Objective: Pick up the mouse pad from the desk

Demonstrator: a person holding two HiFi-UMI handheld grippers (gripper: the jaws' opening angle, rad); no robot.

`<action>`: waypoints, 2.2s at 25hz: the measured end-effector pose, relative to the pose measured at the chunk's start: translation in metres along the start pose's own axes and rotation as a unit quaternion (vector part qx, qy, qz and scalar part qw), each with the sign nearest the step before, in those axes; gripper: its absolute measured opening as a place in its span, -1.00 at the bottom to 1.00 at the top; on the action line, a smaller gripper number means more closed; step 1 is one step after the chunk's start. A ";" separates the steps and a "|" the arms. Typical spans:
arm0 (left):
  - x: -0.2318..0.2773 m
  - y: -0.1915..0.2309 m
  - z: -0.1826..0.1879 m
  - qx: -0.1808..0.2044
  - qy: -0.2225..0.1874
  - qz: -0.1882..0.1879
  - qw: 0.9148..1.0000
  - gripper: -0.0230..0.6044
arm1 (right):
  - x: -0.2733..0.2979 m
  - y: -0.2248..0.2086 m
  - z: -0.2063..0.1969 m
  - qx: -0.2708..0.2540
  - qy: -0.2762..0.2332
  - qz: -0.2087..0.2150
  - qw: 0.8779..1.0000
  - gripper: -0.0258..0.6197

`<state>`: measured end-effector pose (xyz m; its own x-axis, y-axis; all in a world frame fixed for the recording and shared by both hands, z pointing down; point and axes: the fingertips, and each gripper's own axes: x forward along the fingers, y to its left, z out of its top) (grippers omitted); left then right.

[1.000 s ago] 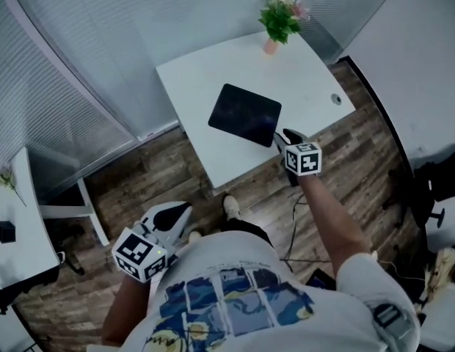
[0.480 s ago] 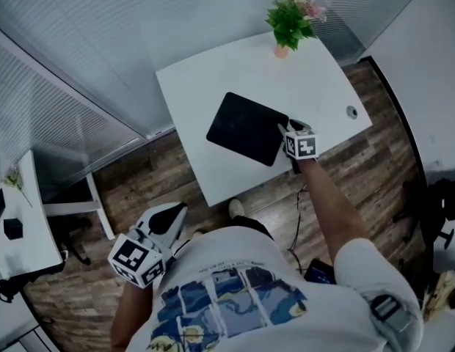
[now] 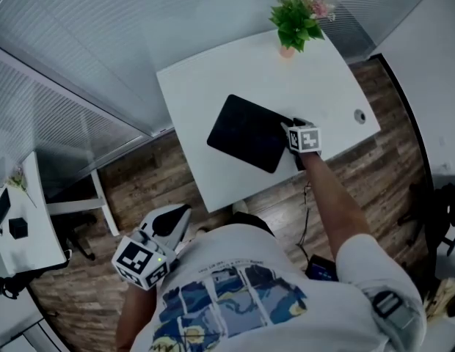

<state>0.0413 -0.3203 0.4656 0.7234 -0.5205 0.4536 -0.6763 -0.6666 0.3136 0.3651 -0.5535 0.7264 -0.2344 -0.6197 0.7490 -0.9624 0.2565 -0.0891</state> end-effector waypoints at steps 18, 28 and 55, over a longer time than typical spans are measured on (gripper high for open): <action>-0.013 0.007 0.000 0.008 -0.005 -0.014 1.000 -0.92 | -0.016 0.030 0.010 -0.046 -0.019 -0.012 0.999 -0.83; -0.047 0.008 -0.009 0.011 -0.025 -0.032 0.999 -0.92 | -0.056 0.061 0.038 -0.048 -0.051 -0.015 0.997 -0.83; -0.171 0.021 -0.055 0.012 -0.073 -0.055 0.996 -0.92 | -0.193 0.191 0.116 -0.032 -0.145 0.003 0.989 -0.84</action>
<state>-0.1041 -0.2160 0.4407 0.8064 -0.5147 0.2911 -0.5899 -0.7349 0.3346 0.2111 -0.4713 0.4889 -0.2777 -0.8029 0.5276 -0.9528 0.3005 -0.0441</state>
